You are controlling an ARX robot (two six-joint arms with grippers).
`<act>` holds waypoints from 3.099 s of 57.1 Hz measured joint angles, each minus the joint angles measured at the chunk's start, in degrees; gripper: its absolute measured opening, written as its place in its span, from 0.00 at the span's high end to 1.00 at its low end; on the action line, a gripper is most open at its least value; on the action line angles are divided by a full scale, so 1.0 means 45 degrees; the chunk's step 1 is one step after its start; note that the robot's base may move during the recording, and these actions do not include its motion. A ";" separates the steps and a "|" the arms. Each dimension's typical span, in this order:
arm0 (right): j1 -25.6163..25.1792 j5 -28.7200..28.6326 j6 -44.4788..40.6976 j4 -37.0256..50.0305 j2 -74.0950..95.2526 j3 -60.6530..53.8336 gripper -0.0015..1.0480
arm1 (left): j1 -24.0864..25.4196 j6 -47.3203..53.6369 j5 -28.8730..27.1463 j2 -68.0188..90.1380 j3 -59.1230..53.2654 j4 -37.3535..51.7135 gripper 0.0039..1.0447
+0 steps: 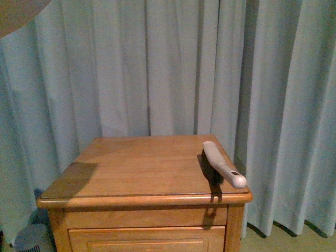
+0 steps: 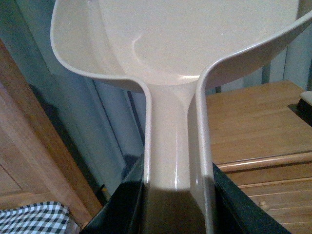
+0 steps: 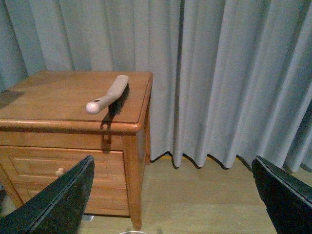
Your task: Clean up trash
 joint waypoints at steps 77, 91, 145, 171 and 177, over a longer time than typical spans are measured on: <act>0.3395 0.2249 0.4177 -0.5615 2.2770 1.7826 0.07 | 0.0010 -0.0029 0.0015 0.0000 -0.0005 0.0000 0.73; 0.3473 0.2516 0.4750 -0.5765 2.4834 1.9516 0.07 | 0.0010 -0.0029 0.0015 0.0000 -0.0005 0.0000 0.73; 0.3959 0.2846 0.5348 -0.5911 2.7331 2.1332 0.31 | 0.0010 -0.0029 0.0015 0.0000 -0.0005 0.0000 0.73; 0.3866 0.2715 0.5241 -0.5863 2.7268 2.1303 0.81 | 0.0010 -0.0029 0.0015 0.0000 -0.0005 0.0000 0.73; 0.3803 0.2715 0.4906 -0.5649 2.6865 2.1143 0.81 | 0.0010 -0.0034 0.0015 0.0000 -0.0005 0.0000 0.73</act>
